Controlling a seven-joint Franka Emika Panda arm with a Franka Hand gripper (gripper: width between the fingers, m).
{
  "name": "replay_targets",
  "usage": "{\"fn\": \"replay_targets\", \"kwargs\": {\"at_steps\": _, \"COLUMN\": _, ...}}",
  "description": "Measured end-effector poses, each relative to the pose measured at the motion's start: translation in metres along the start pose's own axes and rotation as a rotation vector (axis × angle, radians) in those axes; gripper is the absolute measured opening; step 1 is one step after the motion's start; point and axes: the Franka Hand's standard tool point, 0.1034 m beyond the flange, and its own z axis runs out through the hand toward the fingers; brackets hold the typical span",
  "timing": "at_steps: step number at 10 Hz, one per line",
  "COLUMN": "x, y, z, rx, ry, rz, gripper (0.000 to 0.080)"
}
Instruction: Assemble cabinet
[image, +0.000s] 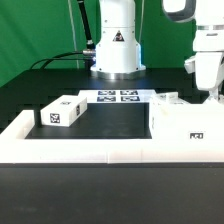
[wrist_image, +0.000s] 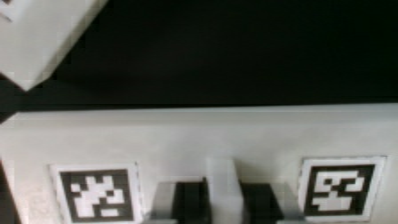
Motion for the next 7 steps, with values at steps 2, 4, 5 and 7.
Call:
{"fn": "replay_targets", "kwargs": {"at_steps": 2, "x": -0.009, "y": 0.003, "z": -0.006, "rx": -0.003, "ry": -0.01, "rz": -0.055, "gripper": 0.0067}}
{"fn": "replay_targets", "kwargs": {"at_steps": 4, "x": -0.021, "y": 0.009, "z": -0.023, "rx": -0.014, "ry": -0.031, "rz": -0.14, "gripper": 0.0067}}
{"fn": "replay_targets", "kwargs": {"at_steps": 5, "x": -0.029, "y": 0.017, "z": -0.034, "rx": -0.021, "ry": -0.043, "rz": -0.175, "gripper": 0.0067}}
{"fn": "replay_targets", "kwargs": {"at_steps": 7, "x": -0.047, "y": 0.037, "z": -0.046, "rx": -0.013, "ry": -0.077, "rz": -0.239, "gripper": 0.0068}}
